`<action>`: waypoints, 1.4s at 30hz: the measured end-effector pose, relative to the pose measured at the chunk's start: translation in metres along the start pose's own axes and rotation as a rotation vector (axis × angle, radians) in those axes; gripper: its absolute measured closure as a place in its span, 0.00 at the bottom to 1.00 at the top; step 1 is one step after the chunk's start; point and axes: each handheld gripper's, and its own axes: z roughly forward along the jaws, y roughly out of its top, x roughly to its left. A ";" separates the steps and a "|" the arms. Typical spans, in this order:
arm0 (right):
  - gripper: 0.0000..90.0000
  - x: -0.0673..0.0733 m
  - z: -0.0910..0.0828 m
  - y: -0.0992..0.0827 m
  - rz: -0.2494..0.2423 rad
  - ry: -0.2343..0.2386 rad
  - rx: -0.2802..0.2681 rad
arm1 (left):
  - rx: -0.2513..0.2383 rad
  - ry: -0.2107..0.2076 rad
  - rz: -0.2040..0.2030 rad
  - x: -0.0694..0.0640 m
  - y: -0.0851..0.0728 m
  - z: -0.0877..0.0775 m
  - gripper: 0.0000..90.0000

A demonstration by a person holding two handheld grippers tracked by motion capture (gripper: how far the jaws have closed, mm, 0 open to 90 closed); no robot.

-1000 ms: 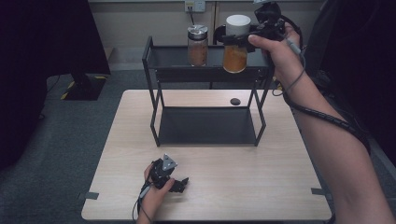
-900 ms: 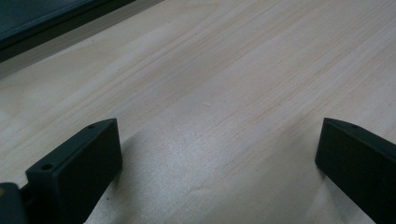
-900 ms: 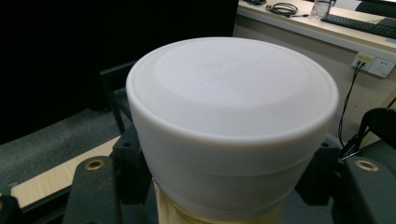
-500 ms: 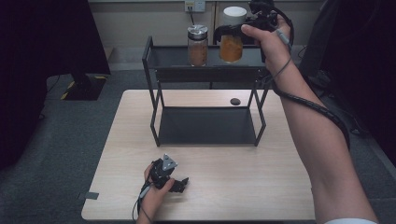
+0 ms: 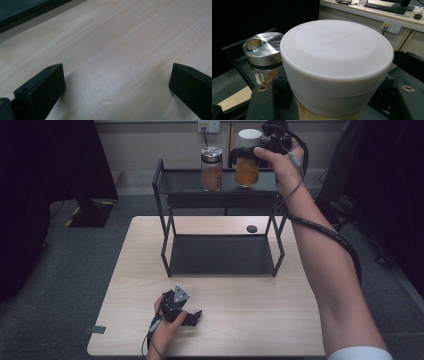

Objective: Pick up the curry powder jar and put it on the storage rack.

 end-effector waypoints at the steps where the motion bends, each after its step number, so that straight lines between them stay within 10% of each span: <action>1: 0.39 0.000 0.001 -0.001 0.004 -0.002 0.003 | 0.001 0.000 0.000 0.000 0.000 0.000 0.00; 35: 0.37 0.005 0.006 -0.010 0.006 -0.024 0.004 | 0.000 0.001 0.000 0.000 0.000 0.000 0.00; 42: 0.16 0.010 0.009 -0.008 0.005 -0.033 0.033 | 0.001 0.001 0.000 0.000 0.000 0.000 0.00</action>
